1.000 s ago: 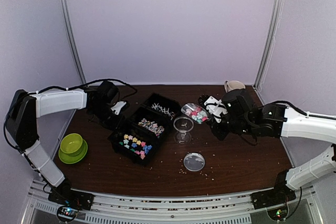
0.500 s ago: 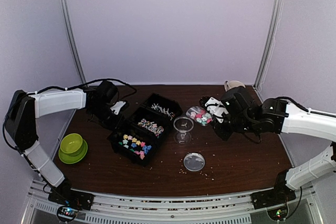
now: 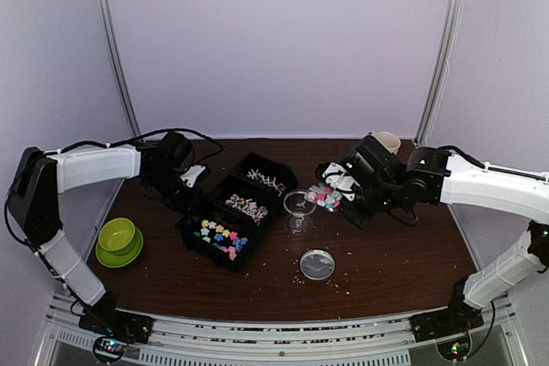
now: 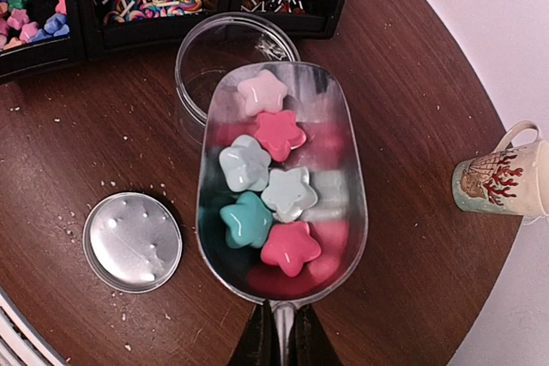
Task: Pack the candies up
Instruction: Place the fake candies in the packing box.
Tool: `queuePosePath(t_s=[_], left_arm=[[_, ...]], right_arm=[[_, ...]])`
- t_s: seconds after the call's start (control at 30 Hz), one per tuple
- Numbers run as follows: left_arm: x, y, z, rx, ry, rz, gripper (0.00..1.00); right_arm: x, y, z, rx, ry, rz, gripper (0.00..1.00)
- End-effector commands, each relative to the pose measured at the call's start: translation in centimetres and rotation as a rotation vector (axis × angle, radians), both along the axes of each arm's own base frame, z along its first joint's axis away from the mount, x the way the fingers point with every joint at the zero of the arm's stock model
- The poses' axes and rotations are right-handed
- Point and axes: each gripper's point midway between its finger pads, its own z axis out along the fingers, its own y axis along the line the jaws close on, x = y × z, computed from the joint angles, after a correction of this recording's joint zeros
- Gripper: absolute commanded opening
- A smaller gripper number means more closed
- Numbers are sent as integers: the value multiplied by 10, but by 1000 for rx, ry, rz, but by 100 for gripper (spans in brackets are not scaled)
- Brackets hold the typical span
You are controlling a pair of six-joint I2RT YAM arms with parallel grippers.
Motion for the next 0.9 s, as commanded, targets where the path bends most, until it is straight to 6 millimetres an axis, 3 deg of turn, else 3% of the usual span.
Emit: queuePosePath(t_s=[0.0,0.87], left_arm=[[31,-26,61,-174,-187,-18,0],[32,-26,58,-171,-183,-18,0]], right_arm=[[4,-4,12,-21,-7,-26,0],[7,1,8,-147,82,-25,0]])
